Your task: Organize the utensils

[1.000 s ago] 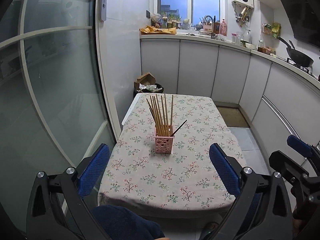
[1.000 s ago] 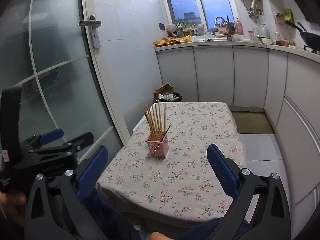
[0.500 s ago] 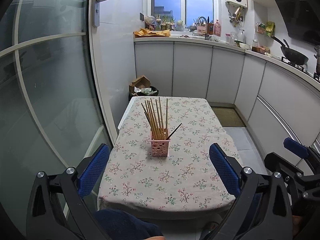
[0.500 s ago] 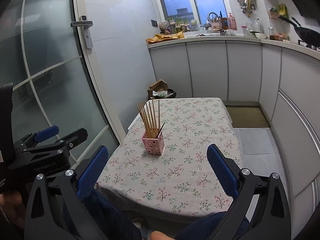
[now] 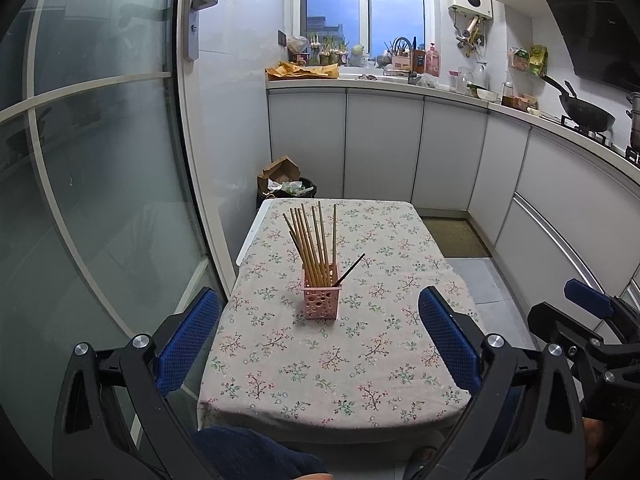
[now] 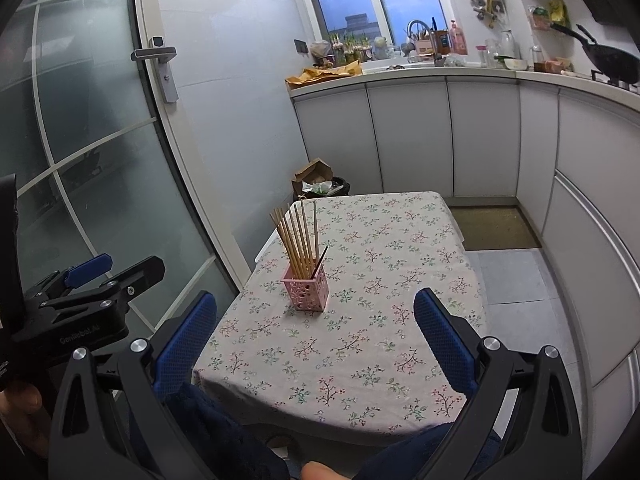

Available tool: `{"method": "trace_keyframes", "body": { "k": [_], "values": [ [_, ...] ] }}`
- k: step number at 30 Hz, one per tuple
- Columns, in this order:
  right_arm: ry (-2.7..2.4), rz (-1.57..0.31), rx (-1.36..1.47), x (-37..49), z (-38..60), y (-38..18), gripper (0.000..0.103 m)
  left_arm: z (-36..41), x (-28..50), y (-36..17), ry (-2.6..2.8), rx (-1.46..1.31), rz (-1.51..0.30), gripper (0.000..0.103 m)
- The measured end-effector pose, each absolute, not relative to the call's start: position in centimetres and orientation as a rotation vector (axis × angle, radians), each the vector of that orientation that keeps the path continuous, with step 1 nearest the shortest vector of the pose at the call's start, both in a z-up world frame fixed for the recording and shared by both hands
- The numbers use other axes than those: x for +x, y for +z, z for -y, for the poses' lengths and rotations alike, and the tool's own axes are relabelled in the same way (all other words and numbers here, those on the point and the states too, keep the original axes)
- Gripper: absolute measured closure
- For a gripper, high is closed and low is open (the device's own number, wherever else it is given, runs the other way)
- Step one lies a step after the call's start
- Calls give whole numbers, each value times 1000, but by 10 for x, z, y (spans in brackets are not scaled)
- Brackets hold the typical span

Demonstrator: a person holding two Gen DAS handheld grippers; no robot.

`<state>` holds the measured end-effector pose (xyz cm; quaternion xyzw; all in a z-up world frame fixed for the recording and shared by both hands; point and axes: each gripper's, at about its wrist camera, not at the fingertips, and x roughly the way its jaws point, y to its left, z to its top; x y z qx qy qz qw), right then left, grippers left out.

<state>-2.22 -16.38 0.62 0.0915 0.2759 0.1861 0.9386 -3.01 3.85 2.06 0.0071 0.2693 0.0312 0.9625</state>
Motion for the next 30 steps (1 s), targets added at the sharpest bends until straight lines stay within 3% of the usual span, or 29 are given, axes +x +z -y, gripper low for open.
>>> {"method": "trace_keyframes", "body": {
  "k": [30],
  "values": [
    [382,-568,204,-20,173,4,7,-35,-29,25,35,32,-533,7]
  ]
}}
